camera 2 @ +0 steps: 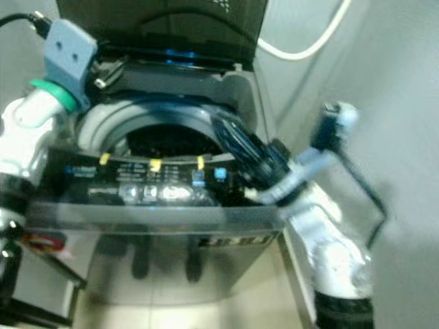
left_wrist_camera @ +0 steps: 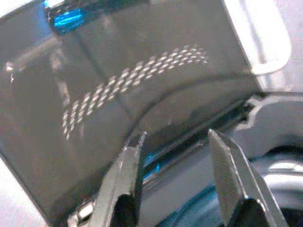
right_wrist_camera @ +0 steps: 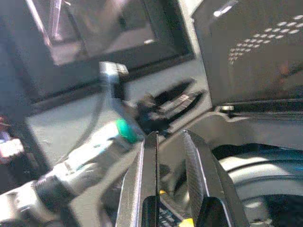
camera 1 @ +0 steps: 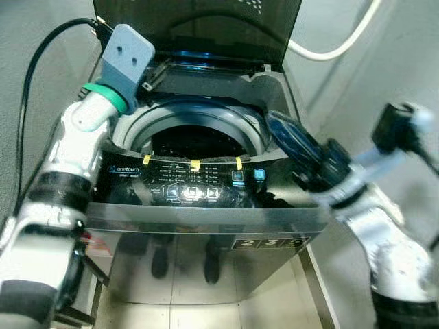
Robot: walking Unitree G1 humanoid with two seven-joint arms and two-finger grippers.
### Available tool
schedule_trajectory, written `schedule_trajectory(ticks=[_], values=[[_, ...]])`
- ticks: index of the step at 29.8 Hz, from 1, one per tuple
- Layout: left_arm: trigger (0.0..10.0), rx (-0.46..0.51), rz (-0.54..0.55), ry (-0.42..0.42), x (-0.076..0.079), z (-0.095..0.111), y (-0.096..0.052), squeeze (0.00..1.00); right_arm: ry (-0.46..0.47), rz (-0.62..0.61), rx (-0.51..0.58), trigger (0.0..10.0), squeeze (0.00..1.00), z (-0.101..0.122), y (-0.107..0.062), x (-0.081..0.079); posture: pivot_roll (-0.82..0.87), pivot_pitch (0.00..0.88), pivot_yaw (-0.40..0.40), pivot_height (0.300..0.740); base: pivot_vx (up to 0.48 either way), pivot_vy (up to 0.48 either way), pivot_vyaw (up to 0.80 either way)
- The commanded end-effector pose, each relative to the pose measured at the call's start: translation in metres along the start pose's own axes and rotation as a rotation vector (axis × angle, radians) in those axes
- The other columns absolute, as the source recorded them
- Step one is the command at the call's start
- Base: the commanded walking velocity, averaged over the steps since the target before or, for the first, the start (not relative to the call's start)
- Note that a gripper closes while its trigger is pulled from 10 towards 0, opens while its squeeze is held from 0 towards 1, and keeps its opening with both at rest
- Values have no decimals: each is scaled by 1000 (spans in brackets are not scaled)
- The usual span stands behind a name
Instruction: Clothes washing
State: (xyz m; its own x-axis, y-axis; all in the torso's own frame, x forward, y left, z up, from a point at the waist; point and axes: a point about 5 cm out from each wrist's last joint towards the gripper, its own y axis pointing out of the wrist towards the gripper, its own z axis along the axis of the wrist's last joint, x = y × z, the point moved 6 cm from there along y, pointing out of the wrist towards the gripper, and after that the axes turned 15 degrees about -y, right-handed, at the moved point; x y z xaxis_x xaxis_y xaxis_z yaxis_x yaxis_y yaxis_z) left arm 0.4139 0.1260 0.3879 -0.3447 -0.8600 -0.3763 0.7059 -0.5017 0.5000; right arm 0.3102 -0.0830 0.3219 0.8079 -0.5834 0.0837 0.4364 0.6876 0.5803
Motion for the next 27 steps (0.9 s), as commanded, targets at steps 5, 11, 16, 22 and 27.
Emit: schedule_trajectory(ticks=[5,11,16,22,27], values=[[10000,90,-121,-32,40,25,-12,0,-71,-130,-23,10000,0,-9,5,17,88,146,-30,740,0,0,0],[10000,88,-168,-22,81,28,-45,0,-185,-294,-51,10000,0,-19,5,38,108,135,-35,740,0,0,0],[10000,54,-109,-83,81,20,-59,0,-255,-350,-77,10000,0,-26,1,43,119,116,-38,740,0,0,0],[10000,21,109,-132,51,9,-78,0,-379,-444,-73,10000,0,-26,-2,46,128,79,-35,740,0,0,0],[10000,-10,155,-184,40,4,-94,0,-416,-439,-13,10000,0,-12,2,44,127,49,-31,740,0,0,0]])
